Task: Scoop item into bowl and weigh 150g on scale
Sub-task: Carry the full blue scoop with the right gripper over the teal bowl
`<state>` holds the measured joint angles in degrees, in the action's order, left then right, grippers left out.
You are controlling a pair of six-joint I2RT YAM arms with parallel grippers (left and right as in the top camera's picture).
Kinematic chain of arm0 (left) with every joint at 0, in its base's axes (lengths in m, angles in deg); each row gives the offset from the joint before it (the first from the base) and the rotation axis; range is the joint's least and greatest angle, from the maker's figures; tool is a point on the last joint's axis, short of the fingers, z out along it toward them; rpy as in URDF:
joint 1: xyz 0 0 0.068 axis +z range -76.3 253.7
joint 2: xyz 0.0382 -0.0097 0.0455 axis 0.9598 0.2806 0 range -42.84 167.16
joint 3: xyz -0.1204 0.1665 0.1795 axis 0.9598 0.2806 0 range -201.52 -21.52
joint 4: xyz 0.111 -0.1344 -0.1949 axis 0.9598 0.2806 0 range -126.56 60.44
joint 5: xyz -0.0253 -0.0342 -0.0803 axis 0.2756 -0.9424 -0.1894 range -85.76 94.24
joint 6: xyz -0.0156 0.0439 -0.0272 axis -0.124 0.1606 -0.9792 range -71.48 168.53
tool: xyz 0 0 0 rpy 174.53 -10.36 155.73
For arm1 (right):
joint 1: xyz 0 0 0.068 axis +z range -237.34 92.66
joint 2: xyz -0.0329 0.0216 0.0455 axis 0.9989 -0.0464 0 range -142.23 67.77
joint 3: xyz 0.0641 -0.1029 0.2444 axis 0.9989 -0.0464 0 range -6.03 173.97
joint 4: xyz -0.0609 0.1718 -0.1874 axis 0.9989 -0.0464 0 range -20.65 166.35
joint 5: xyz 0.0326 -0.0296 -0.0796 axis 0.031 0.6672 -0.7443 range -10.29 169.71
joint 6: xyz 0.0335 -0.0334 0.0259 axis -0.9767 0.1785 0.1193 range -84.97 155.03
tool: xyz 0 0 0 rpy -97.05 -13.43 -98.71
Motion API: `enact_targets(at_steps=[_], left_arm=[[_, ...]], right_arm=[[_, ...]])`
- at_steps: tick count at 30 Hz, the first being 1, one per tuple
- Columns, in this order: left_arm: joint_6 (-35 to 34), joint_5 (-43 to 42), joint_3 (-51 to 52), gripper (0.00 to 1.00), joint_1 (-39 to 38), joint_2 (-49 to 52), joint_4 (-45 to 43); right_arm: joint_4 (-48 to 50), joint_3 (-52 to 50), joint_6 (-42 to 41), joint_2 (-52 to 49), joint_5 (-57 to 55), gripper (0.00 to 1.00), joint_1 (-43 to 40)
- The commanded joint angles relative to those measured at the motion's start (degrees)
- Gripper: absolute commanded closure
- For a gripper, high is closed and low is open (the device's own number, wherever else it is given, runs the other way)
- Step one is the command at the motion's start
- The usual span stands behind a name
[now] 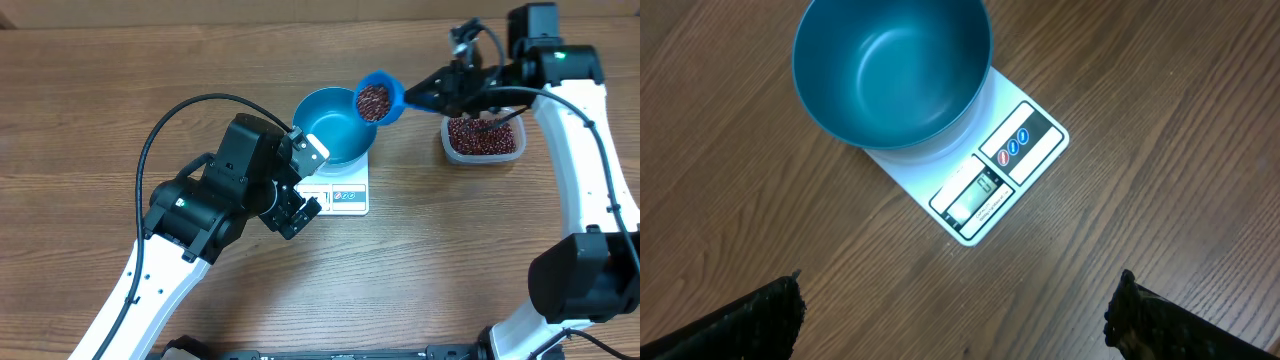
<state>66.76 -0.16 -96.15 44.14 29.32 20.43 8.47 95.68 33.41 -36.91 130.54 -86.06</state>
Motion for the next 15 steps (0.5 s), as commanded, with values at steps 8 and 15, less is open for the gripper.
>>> enact_targets(at_steps=[8, 15], left_arm=[[1.05, 0.37, -1.29, 0.0, 0.39, -0.15, -0.26], [1.05, 0.37, -1.29, 0.01, 0.39, -0.15, -0.26]], right_arm=[[3.8, 1.92, -4.42, -0.15, -18.38, 0.96, 9.55], [6.78, 1.88, -5.84, -0.17, -23.28, 0.96, 13.29]])
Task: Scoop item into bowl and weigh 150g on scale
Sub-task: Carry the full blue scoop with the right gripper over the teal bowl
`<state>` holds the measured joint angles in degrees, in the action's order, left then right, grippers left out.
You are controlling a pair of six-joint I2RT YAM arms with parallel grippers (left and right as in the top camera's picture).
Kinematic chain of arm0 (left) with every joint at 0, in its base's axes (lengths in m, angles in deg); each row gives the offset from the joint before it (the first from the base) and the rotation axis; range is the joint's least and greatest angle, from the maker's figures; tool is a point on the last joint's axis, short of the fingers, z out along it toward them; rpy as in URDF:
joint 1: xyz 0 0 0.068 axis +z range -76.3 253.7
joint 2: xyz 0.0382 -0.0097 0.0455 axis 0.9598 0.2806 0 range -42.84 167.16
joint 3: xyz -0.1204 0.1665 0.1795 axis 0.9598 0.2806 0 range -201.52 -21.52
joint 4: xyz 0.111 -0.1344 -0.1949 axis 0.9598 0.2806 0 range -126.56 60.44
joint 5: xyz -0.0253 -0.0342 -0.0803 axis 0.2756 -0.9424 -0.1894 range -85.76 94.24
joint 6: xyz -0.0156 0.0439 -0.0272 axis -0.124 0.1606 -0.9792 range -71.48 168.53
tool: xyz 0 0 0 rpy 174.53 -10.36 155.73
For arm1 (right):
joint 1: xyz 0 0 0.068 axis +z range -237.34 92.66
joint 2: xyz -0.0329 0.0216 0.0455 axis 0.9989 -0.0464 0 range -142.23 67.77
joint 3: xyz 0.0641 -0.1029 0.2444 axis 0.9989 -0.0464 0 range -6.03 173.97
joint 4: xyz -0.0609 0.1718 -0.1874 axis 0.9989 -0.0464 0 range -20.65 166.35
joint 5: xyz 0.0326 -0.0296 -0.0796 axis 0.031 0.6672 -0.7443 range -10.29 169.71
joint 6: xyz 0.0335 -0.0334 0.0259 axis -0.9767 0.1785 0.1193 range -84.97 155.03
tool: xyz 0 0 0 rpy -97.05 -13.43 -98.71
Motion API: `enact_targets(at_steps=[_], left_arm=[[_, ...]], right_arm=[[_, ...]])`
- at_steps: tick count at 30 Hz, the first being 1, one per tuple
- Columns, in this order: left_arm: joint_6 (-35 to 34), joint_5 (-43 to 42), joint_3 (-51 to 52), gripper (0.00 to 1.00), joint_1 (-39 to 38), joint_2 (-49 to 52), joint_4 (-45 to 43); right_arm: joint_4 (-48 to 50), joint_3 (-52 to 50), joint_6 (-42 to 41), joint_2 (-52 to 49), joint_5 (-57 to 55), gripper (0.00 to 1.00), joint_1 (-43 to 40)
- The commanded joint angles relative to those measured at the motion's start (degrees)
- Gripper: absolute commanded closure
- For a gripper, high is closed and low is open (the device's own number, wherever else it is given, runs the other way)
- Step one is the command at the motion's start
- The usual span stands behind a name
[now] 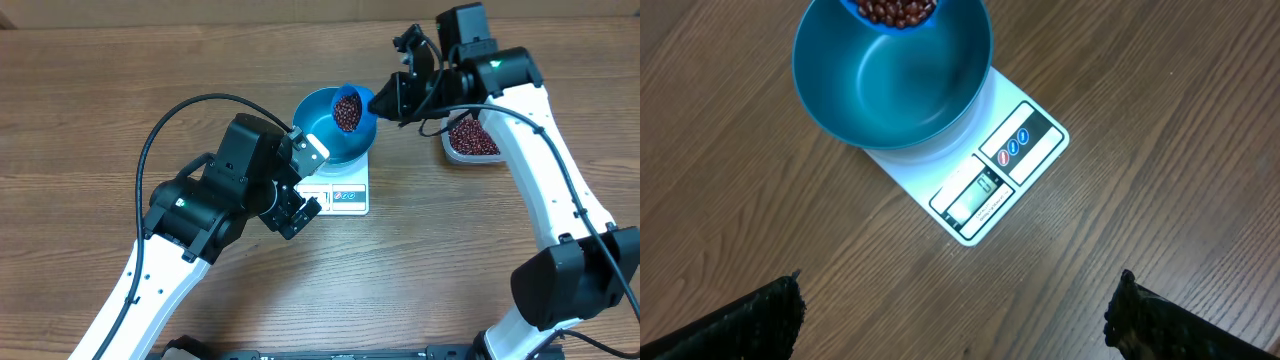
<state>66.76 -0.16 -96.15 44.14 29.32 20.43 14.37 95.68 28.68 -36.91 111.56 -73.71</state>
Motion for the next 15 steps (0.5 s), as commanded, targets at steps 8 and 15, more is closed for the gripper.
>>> enact_targets(at_steps=[8, 15], left_arm=[[1.05, 0.37, -1.29, 0.0, 0.39, -0.15, -0.26], [1.05, 0.37, -1.29, 0.0, 0.39, -0.15, -0.26]], right_arm=[[3.76, 1.86, -1.11, -0.17, -14.25, 0.96, 5.9], [4.83, 1.86, -1.16, -0.2, -21.97, 0.96, 9.2]])
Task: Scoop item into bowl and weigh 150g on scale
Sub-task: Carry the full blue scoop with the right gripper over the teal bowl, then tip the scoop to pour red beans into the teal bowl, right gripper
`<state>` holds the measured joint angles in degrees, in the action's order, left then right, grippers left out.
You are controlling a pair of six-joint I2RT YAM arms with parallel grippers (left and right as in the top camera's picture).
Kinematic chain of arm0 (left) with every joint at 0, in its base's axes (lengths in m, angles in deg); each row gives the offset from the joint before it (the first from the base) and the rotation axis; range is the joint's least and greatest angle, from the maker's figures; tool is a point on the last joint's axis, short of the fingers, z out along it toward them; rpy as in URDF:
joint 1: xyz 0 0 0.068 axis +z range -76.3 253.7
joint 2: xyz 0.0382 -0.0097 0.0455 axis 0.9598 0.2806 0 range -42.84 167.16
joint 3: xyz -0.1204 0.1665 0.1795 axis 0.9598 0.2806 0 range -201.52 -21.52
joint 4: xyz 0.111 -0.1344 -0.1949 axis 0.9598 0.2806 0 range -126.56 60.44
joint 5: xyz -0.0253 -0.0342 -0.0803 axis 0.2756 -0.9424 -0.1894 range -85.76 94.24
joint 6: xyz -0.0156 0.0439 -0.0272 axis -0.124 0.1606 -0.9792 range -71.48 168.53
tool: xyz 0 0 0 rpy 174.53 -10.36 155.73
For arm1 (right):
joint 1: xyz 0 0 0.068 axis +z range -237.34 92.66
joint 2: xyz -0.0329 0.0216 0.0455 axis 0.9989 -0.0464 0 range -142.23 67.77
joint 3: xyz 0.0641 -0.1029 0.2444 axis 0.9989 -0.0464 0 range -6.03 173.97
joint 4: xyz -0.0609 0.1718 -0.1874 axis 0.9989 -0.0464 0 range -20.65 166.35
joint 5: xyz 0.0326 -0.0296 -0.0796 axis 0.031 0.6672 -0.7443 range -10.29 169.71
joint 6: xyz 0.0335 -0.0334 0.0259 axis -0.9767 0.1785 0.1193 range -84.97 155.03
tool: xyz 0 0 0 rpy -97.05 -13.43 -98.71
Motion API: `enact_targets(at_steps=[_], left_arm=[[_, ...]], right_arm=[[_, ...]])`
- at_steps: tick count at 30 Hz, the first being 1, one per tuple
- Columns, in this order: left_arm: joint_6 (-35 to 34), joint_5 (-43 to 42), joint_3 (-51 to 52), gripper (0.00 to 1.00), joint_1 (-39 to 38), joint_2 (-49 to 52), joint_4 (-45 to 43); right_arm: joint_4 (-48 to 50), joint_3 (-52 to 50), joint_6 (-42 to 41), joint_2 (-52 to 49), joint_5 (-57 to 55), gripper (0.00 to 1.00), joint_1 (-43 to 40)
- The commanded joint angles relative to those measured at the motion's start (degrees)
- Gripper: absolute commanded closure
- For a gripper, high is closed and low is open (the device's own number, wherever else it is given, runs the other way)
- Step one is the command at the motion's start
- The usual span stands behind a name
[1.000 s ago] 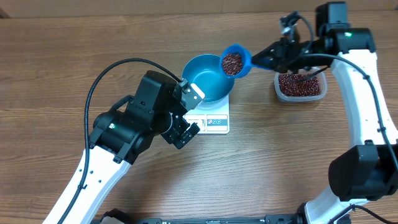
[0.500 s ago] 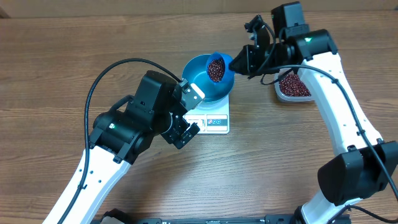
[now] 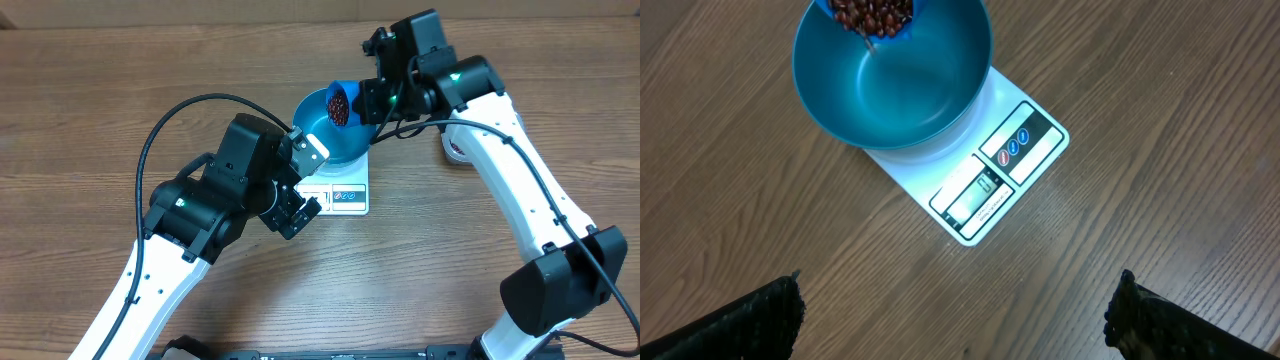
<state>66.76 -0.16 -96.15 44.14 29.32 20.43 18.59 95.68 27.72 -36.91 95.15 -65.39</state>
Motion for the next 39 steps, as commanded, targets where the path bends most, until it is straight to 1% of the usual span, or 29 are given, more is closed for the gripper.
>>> enact_targets(at_steps=[1, 6, 19, 31, 39], left_arm=[[1.05, 0.37, -1.29, 0.0, 0.39, -0.15, -0.26], [1.05, 0.37, -1.29, 0.01, 0.39, -0.15, -0.26], [1.05, 0.37, -1.29, 0.0, 0.39, -0.15, -0.26], [1.05, 0.37, -1.29, 0.01, 0.39, -0.15, -0.26], [1.05, 0.37, -1.29, 0.0, 0.39, -0.15, -0.26]], right_arm=[[0.61, 1.86, -0.22, -0.2, -6.58, 0.96, 1.22], [0.48, 1.84, -0.2, -0.2, -9.9, 0.96, 2.43], [0.46, 1.75, -0.17, -0.24, -10.67, 0.96, 2.56], [0.04, 1.75, 0.02, -0.24, -26.03, 0.96, 9.62], [-0.24, 1.75, 0.02, -0.24, -28.63, 0.96, 10.67]])
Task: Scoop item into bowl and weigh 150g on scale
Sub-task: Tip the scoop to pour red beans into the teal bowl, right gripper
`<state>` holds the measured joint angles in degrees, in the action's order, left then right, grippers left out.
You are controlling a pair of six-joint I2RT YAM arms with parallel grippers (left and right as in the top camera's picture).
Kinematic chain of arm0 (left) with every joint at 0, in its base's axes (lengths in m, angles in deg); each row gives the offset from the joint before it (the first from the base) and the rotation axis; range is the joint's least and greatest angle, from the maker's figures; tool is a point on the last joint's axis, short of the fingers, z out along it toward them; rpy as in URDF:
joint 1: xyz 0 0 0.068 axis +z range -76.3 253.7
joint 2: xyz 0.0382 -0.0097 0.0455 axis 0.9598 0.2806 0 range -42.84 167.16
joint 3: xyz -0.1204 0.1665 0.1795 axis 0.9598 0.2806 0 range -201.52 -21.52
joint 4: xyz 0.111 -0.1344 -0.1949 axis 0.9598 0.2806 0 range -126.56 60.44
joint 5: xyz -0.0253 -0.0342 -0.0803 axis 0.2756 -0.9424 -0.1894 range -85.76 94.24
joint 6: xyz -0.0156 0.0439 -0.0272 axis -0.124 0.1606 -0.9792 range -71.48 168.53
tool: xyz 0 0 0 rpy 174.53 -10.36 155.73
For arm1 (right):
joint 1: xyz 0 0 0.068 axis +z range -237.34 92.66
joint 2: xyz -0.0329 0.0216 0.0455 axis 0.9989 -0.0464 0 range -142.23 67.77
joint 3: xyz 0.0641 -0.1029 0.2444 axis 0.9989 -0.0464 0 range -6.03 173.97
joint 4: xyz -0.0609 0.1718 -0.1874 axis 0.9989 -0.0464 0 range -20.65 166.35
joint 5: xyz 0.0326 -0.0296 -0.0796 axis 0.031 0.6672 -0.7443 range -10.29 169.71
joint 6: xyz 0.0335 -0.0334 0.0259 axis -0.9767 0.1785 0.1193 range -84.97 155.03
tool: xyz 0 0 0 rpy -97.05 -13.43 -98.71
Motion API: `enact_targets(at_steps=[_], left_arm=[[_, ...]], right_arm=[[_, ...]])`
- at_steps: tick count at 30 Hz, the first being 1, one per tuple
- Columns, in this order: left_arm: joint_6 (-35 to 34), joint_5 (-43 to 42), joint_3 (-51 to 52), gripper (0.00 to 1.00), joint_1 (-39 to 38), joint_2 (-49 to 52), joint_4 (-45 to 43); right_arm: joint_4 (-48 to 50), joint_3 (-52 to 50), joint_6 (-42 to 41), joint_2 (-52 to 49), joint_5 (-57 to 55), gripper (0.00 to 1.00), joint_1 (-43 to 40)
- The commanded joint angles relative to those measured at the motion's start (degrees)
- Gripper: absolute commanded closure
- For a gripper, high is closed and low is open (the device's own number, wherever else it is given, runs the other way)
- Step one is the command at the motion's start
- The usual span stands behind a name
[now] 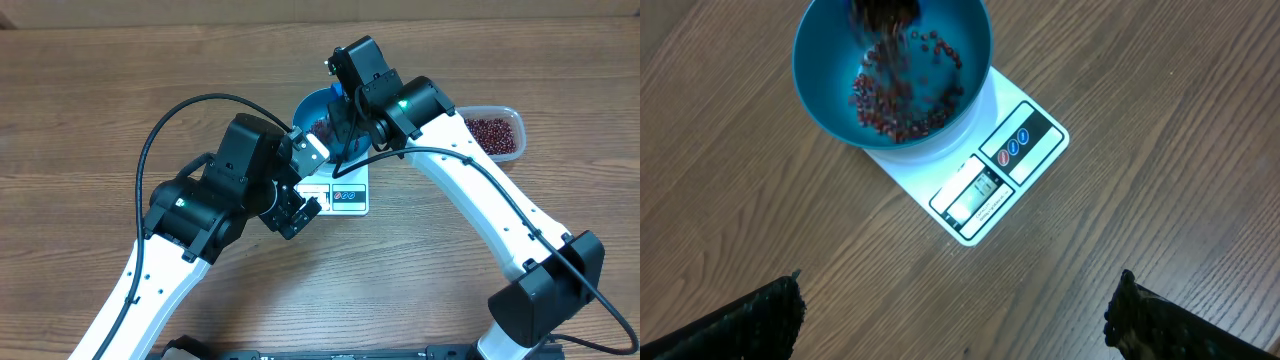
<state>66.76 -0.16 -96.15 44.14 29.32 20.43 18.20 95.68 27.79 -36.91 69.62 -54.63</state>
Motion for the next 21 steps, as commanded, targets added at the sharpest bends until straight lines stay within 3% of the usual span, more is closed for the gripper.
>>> enact_targets(at_steps=[1, 21], left_arm=[[1.05, 0.37, -1.29, 0.0, 0.39, -0.15, -0.26], [1.05, 0.37, -1.29, 0.0, 0.39, -0.15, -0.26]], right_arm=[[0.04, 1.75, -0.04, -0.24, -3.56, 0.96, -0.09], [-1.27, 1.75, 1.11, -0.24, -6.27, 0.96, 2.16]])
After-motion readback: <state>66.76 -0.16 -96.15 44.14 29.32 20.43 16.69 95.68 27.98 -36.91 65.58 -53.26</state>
